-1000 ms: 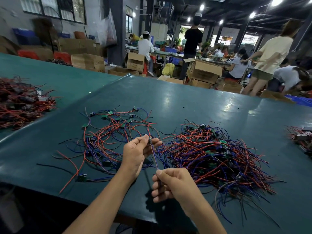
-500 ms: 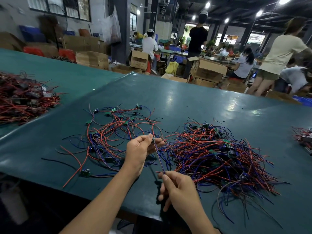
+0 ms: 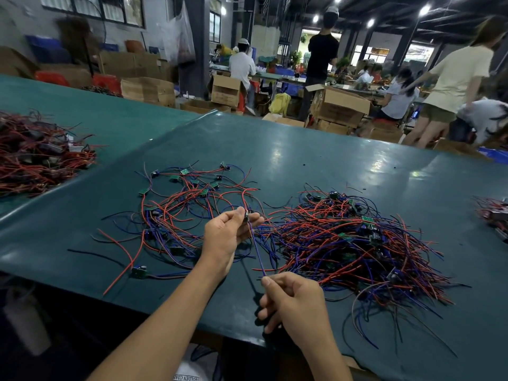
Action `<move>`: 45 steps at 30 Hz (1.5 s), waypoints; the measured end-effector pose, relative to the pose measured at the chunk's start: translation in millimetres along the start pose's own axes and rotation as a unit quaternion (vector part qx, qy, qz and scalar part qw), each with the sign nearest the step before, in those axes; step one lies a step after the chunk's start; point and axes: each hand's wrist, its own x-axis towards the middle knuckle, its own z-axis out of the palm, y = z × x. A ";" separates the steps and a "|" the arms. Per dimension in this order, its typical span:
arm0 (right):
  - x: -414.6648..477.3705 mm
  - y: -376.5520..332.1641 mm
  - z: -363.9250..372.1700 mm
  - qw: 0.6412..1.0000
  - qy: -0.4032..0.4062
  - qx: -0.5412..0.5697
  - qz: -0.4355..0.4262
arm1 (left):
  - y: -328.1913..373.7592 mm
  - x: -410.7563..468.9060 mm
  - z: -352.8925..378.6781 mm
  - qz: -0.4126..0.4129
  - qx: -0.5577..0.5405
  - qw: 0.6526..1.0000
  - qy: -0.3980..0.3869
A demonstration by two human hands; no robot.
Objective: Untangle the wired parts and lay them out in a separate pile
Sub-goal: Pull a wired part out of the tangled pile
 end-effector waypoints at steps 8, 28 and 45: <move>-3.0 -5.0 -0.5 0.999 0.007 0.049 0.004 | 6.2 5.6 -4.1 -0.107 -0.174 0.977 -0.067; -2.3 0.4 -2.5 0.995 0.036 0.094 -0.021 | 16.8 3.1 -13.6 -0.184 -0.318 0.918 -0.150; -3.4 -1.3 -3.4 0.995 0.029 0.097 -0.023 | 42.8 21.6 48.9 -0.118 0.002 0.964 -0.240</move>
